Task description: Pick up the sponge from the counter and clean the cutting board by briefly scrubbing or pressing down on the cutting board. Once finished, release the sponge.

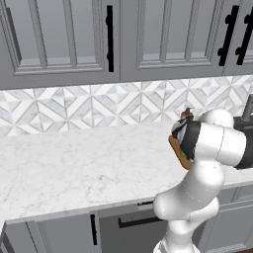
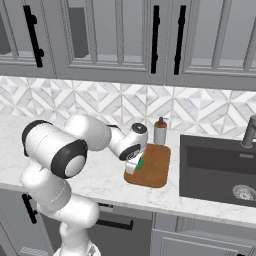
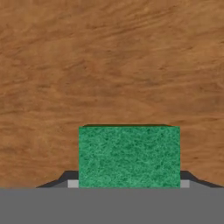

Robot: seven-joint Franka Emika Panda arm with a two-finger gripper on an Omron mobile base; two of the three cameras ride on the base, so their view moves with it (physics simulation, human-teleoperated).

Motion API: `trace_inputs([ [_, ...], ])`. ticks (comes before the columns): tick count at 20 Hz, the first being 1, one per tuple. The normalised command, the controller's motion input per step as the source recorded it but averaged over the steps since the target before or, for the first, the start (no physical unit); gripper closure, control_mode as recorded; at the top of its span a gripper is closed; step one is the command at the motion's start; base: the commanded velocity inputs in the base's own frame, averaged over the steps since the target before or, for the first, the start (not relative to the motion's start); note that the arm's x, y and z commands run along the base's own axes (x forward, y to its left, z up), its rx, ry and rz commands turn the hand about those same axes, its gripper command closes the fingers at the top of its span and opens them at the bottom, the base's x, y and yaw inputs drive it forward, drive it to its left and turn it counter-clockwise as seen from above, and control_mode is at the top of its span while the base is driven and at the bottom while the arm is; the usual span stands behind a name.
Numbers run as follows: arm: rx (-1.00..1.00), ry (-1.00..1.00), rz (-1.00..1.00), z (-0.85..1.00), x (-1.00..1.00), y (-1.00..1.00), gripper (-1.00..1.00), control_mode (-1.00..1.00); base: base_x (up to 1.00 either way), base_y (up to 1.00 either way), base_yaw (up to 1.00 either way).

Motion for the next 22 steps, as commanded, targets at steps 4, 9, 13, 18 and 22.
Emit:
trace_inputs([
  [4, 0.0, 0.02, 0.0, -0.02, -0.81, -0.12, 1.0, -1.0, 0.0, 0.0, 0.0],
  [9, 0.0, 0.03, 0.0, 0.0, -0.5, -0.03, 1.0, -1.0, 0.0, 0.0, 0.0],
  [13, 0.0, 0.0, 0.0, 0.02, 0.16, -0.03, 1.0, -1.0, 0.0, 0.0, 0.0],
  [18, 0.02, 0.05, 0.0, 0.13, 0.52, -0.12, 1.0, -1.0, 0.0, 0.0, 0.0],
  [22, 0.03, 0.11, 0.0, 0.2, 0.36, -0.19, 1.0, -1.0, 0.0, 0.0, 0.0],
])
